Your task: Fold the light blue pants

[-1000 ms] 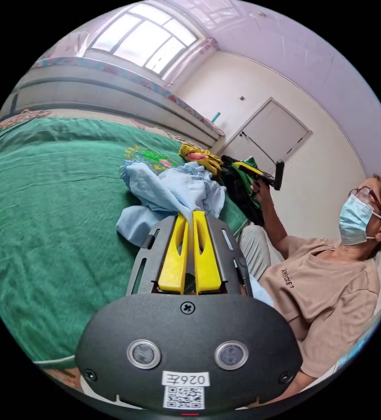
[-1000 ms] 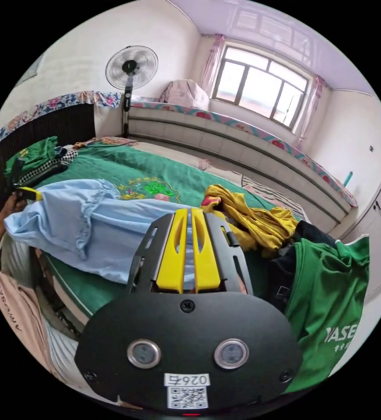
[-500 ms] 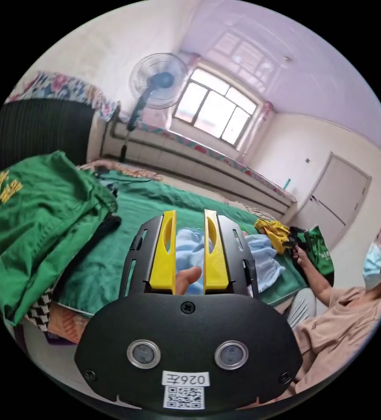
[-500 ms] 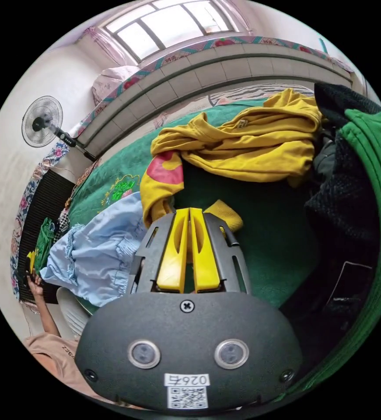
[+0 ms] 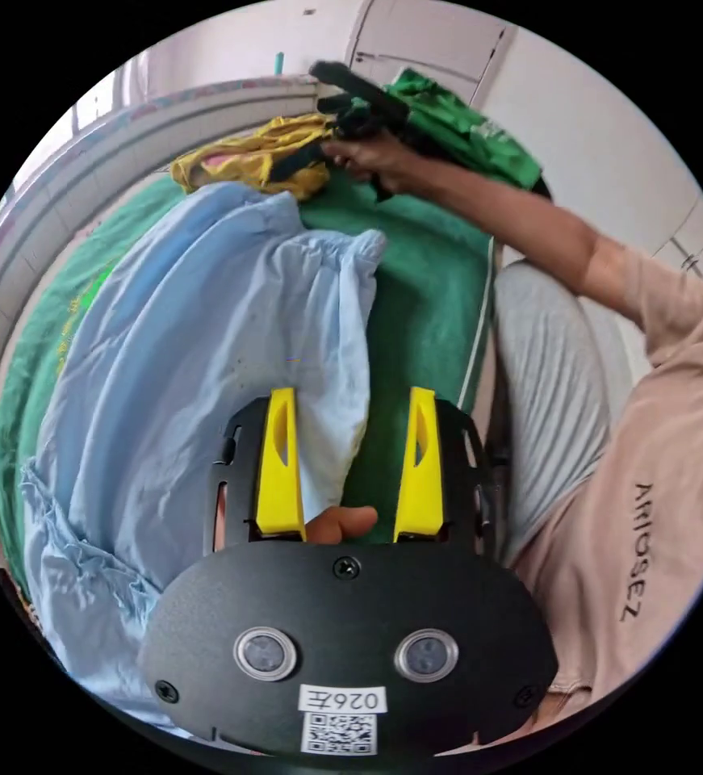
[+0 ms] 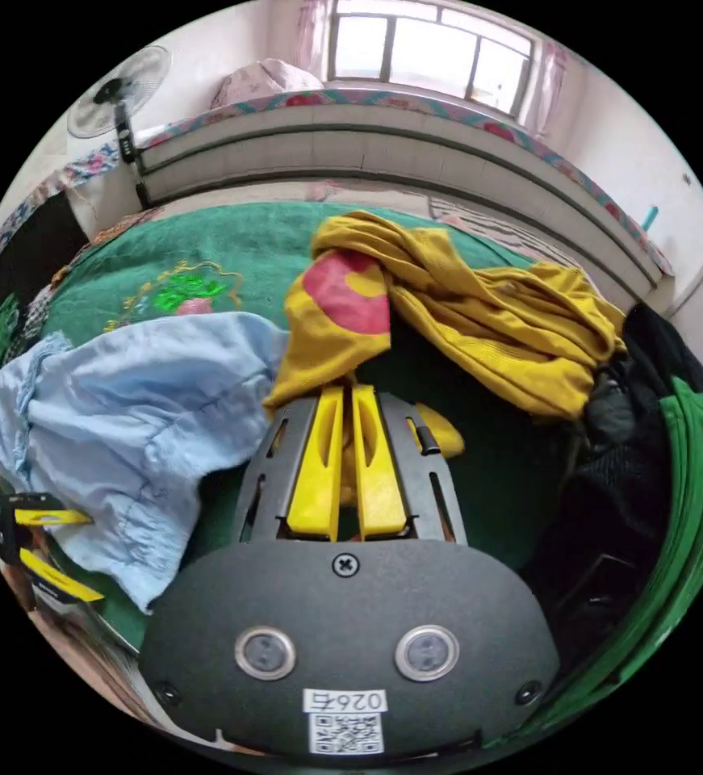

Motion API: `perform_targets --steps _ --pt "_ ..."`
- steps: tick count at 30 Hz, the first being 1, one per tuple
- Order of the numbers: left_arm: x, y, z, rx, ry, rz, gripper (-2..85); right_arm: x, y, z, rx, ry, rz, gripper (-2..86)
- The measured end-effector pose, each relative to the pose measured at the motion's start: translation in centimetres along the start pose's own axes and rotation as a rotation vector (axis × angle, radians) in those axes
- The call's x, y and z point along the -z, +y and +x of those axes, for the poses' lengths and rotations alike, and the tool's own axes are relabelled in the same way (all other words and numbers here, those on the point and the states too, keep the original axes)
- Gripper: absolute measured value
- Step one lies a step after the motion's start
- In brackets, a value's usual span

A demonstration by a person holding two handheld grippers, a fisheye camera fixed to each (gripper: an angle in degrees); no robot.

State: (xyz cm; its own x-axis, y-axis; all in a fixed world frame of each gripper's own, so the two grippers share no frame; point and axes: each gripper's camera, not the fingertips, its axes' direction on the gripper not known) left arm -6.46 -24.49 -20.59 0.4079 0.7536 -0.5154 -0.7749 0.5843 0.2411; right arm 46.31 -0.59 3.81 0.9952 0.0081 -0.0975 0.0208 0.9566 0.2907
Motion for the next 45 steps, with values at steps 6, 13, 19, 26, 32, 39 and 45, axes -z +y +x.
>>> perform_targets --steps 6,13,19,26,32,39,45 --pt "4.2 2.7 1.8 -0.043 -0.098 -0.02 1.1 4.2 4.2 12.8 -0.396 0.183 -0.017 -1.1" --pt "8.4 6.4 3.3 0.049 -0.077 0.051 -0.5 15.0 0.1 6.5 -0.083 -0.299 0.153 3.3" --pt "12.8 9.2 5.1 0.013 -0.136 0.044 -0.5 16.3 1.9 -5.6 0.479 -0.693 -0.049 6.0" --pt "17.7 12.8 5.8 0.016 -0.182 0.047 -0.5 21.0 4.2 -11.0 0.8 -0.641 -0.068 10.2" --pt "21.7 16.9 4.3 0.084 -0.182 0.054 -0.1 19.5 2.7 -16.3 0.889 -0.428 -0.29 3.9" --pt "27.6 21.5 2.4 0.159 -0.23 0.234 6.4 25.7 1.8 -13.2 0.731 -0.482 -0.15 -0.6" --pt "32.0 21.4 4.6 -0.052 -0.306 0.416 16.6 32.5 2.8 -11.5 0.658 -0.562 -0.029 -0.9"
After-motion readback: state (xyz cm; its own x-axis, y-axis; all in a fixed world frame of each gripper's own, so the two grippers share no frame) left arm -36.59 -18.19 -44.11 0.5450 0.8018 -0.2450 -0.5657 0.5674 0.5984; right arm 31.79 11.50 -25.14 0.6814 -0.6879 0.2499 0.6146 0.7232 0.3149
